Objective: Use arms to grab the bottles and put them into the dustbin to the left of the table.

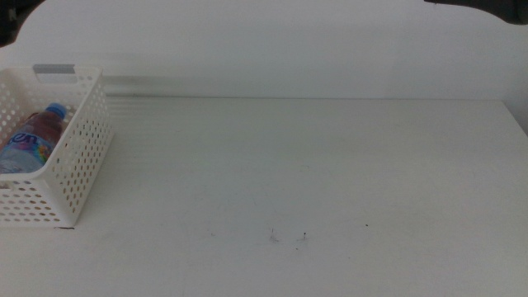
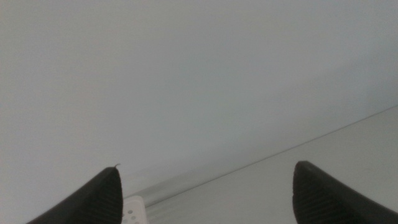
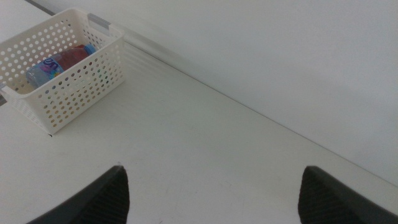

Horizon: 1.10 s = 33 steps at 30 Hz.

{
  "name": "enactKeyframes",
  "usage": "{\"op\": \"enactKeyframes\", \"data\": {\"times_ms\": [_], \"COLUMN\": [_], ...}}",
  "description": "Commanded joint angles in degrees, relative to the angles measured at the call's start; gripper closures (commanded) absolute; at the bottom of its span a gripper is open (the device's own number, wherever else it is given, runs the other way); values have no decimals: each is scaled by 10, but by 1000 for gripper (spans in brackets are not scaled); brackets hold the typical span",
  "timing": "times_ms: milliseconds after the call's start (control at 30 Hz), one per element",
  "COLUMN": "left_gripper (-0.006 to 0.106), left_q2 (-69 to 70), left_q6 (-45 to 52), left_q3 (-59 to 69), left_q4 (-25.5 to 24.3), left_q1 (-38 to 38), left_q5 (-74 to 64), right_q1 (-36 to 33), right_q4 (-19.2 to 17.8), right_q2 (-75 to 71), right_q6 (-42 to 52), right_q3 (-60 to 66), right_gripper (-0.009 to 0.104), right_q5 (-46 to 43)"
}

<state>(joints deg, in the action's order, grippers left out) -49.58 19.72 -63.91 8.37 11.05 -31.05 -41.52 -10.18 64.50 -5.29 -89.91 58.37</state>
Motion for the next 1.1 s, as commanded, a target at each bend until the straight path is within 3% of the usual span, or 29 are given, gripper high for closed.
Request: {"op": "enactKeyframes", "data": {"times_ms": [0,200,400,467,600,733,867,1000,1067], "left_gripper": [7,7,7,7,7,7,7,7,7], "left_q2": [2,-1,18,40,89,186,302,395,436], "left_q6": [-5,-5,-5,-5,-5,-5,-3,-3,-3], "left_q3": [2,4,26,75,214,378,502,578,605], "left_q4": [1,1,21,55,126,81,86,86,86], "left_q1": [3,3,3,3,3,-18,-67,-106,-122], "left_q5": [5,1,34,93,251,333,325,302,291], "right_q1": [-1,85,228,281,341,364,390,416,417], "right_q4": [-2,19,102,121,121,121,111,108,90], "right_q2": [-1,-21,-73,-111,-203,-337,-478,-573,-610], "right_q6": [2,2,2,2,2,2,2,2,2], "right_q3": [-4,98,240,315,458,637,770,839,865], "right_gripper": [5,5,5,5,5,5,5,5,5], "right_q5": [-1,-109,-282,-349,-426,-433,-433,-433,-433]}}
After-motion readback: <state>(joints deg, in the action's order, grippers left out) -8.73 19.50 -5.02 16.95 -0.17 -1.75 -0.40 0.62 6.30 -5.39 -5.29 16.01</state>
